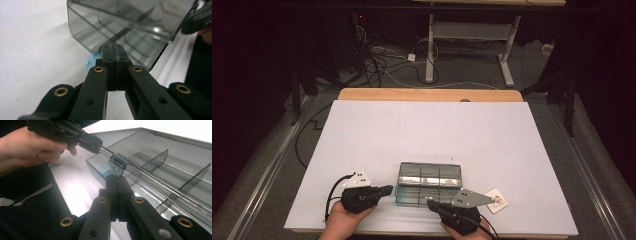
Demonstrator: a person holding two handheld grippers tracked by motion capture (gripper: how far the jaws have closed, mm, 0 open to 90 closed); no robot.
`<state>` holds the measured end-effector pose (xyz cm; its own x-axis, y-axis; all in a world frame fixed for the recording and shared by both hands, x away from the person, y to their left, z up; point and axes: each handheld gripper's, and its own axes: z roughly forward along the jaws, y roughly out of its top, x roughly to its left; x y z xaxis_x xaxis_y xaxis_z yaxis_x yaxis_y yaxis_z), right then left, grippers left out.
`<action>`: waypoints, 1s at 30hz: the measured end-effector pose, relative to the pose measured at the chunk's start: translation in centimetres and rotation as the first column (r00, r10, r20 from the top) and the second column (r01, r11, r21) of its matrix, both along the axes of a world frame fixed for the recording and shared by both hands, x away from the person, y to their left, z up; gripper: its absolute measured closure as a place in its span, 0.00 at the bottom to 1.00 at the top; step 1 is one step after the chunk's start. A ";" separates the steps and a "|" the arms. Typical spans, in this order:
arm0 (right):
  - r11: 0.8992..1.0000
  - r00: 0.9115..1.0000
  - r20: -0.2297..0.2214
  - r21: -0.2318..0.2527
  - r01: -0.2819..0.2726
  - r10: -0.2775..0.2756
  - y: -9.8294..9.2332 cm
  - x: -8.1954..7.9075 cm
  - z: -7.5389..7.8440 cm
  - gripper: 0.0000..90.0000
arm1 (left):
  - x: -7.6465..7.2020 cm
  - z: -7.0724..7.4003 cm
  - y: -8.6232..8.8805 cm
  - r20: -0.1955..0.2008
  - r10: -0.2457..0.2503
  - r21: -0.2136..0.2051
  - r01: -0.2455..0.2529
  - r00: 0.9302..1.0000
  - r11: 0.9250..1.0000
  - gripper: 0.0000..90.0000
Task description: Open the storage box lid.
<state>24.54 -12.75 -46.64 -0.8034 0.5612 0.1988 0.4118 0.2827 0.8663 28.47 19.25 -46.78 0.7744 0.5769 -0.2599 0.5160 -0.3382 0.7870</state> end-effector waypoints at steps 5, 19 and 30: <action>1.000 1.000 0.013 0.008 -0.001 0.001 0.0 0.3 0.4 1.00 | -0.2 0.4 -0.4 0.011 -0.018 -0.016 0.018 1.000 1.000 0.97; 1.000 0.999 0.045 0.017 0.000 -0.001 -0.1 0.4 1.2 1.00 | -0.3 0.5 -1.6 0.003 -0.038 -0.067 0.038 0.999 0.997 0.96; 1.000 0.999 0.046 0.014 -0.003 0.002 0.0 0.2 1.1 1.00 | -0.1 0.8 -2.2 0.015 -0.003 -0.062 0.004 1.000 0.998 0.97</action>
